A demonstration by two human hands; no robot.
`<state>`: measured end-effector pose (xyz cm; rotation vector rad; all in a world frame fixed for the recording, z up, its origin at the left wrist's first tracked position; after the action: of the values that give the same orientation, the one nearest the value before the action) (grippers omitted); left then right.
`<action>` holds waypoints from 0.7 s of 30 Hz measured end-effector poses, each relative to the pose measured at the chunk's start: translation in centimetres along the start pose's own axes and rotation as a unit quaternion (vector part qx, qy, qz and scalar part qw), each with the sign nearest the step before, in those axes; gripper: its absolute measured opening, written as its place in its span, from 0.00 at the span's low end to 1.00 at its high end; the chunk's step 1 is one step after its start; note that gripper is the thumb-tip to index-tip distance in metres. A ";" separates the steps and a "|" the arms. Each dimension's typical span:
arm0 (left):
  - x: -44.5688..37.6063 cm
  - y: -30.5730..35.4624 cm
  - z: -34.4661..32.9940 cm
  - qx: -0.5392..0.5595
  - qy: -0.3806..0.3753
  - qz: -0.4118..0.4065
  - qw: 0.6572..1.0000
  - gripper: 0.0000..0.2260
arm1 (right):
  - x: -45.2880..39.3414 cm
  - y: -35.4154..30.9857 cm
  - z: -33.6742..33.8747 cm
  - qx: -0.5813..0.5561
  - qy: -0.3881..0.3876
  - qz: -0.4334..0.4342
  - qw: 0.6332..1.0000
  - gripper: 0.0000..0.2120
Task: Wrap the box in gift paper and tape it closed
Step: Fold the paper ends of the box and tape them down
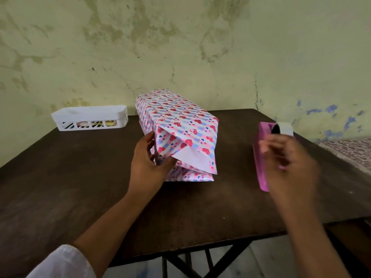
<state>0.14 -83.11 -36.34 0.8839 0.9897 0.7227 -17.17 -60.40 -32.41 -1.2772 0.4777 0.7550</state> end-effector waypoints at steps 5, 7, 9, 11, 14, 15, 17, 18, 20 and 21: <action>0.3 -0.4 0.2 0.008 0.003 -0.014 1.000 0.34 | -1.2 5.5 7.0 0.078 0.169 -0.067 0.980 0.12; 0.6 -0.4 -0.1 0.009 -0.002 -0.015 1.000 0.34 | -1.3 8.3 6.1 0.075 0.106 -0.184 0.974 0.14; 0.8 -0.1 0.1 0.002 0.002 -0.022 1.000 0.34 | -0.6 9.5 3.9 -0.001 0.032 -0.270 0.962 0.15; 1.1 0.3 -0.4 0.001 -0.005 -0.024 1.000 0.34 | -0.6 9.9 3.1 -0.056 0.007 -0.308 0.950 0.13; 1.4 0.8 -0.7 -0.002 -0.012 -0.025 1.000 0.34 | -1.5 10.0 2.9 -0.092 -0.014 -0.350 0.932 0.07; 1.5 0.9 -0.7 -0.002 -0.013 -0.023 1.000 0.34 | -1.8 9.8 2.9 -0.096 -0.018 -0.357 0.929 0.05; 1.5 1.1 -0.7 -0.003 -0.016 -0.020 1.000 0.34 | -2.2 9.1 3.0 -0.116 -0.012 -0.358 0.926 0.03; 1.6 1.1 -0.7 -0.007 -0.016 -0.019 1.000 0.34 | -2.3 8.8 2.9 -0.134 0.001 -0.356 0.925 0.03; 1.6 1.2 -0.7 -0.012 -0.018 -0.019 1.000 0.34 | -2.7 7.8 3.0 -0.194 0.052 -0.333 0.921 0.06; 1.5 1.1 -0.7 -0.013 -0.018 -0.017 1.000 0.34 | -2.8 7.3 3.1 -0.225 0.080 -0.316 0.918 0.07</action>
<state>-0.02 -81.12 -36.14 0.8527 0.9594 0.6875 -24.71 -57.28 -34.65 -1.8075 -0.0085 0.2074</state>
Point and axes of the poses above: each hand's wrist, its own x-axis away from the middle knuckle, its own z-axis out of the back of the hand, y = z × x, the point moved 8 cm from there along -x, towards the middle knuckle, and after that the axes turned 3 degrees about y, right-handed, at the moved point
